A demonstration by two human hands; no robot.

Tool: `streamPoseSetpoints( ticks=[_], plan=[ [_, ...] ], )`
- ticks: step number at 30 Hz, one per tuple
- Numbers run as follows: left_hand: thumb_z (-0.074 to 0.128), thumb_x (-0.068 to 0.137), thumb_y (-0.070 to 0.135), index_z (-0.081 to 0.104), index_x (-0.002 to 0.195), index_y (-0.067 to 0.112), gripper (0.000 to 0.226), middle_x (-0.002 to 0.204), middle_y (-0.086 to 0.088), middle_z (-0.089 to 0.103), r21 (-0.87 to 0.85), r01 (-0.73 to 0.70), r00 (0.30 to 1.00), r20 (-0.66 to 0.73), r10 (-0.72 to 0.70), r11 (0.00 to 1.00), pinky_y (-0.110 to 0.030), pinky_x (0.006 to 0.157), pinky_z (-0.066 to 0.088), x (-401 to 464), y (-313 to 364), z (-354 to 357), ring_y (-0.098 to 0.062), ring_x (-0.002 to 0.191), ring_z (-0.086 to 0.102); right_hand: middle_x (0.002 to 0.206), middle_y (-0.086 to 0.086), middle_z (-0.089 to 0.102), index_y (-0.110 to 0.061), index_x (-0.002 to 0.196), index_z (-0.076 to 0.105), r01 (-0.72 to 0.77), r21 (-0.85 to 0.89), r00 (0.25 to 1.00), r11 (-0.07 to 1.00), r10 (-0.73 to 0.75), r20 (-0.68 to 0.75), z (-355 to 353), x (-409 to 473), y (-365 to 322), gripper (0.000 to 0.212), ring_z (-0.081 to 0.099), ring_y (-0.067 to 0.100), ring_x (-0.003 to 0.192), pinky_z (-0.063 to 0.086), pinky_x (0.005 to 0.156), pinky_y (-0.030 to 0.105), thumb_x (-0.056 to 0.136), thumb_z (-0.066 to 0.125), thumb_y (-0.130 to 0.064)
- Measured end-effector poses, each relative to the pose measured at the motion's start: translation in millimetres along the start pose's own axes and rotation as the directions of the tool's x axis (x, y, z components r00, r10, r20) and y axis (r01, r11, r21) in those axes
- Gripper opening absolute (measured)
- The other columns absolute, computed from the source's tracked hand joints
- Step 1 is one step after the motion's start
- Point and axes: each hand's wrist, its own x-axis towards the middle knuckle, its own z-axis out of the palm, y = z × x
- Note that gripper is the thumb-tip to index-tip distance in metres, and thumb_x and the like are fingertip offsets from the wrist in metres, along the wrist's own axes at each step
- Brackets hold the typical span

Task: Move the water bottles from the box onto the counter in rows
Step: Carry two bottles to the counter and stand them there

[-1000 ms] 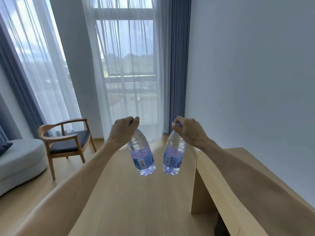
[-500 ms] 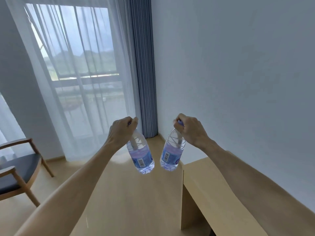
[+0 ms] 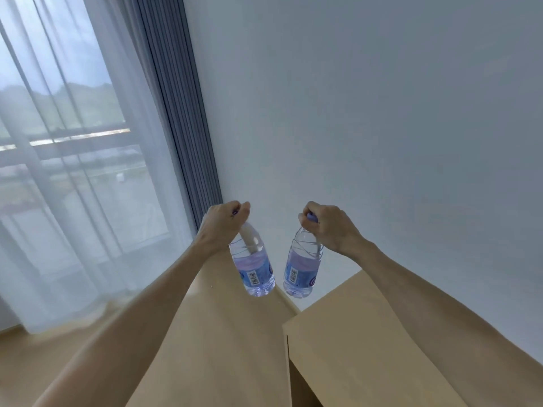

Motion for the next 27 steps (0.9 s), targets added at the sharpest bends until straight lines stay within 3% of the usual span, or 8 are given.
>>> streamPoseSetpoints(
  ticks=[5, 12, 20, 27],
  plan=[
    [0.045, 0.094, 0.032, 0.029, 0.057, 0.015, 0.044, 0.048, 0.006, 0.031, -0.080, -0.057, 0.993, 0.103, 0.065, 0.995, -0.027, 0.049, 0.026, 52.0, 10.9, 69.2, -0.010, 0.046, 0.027, 0.065, -0.004, 0.054, -0.017, 0.080, 0.052, -0.132, 0.004, 0.990, 0.991, 0.132, -0.040, -10.7, 12.3, 58.2, 0.022, 0.051, 0.022, 0.063, 0.044, 0.061, 0.036, 0.095, 0.051, -0.033],
    [0.047, 0.094, 0.036, 0.036, 0.058, 0.015, 0.043, 0.053, 0.003, 0.041, -0.204, -0.065, 0.945, 0.303, 0.126, 0.977, -0.030, 0.053, 0.031, 96.6, 30.8, 182.4, -0.016, 0.051, 0.034, 0.061, -0.005, 0.048, -0.018, 0.077, 0.049, -0.349, -0.048, 0.933, 0.936, 0.343, -0.109, -28.0, 6.2, 143.0, 0.024, 0.045, 0.019, 0.059, 0.038, 0.057, 0.033, 0.095, 0.053, -0.033],
    [0.048, 0.095, 0.031, 0.044, 0.067, 0.007, 0.037, 0.056, 0.002, 0.047, -0.340, -0.152, 0.792, 0.520, 0.320, 0.928, -0.028, 0.053, 0.032, 138.4, 58.2, 311.7, -0.014, 0.052, 0.038, 0.064, -0.006, 0.048, -0.020, 0.080, 0.048, -0.574, -0.105, 0.815, 0.812, 0.555, -0.164, -40.2, -14.1, 221.4, 0.023, 0.044, 0.014, 0.058, 0.040, 0.058, 0.030, 0.096, 0.053, -0.035],
    [0.050, 0.094, 0.027, 0.045, 0.067, 0.009, 0.032, 0.056, 0.004, 0.044, -0.437, -0.230, 0.640, 0.605, 0.473, 0.870, -0.024, 0.051, 0.031, 152.6, 92.7, 395.3, -0.012, 0.052, 0.036, 0.070, -0.009, 0.051, -0.021, 0.085, 0.051, -0.739, -0.097, 0.665, 0.667, 0.699, -0.265, -41.9, -44.6, 260.4, 0.018, 0.047, 0.013, 0.063, 0.044, 0.063, 0.031, 0.095, 0.054, -0.036]
  ],
)
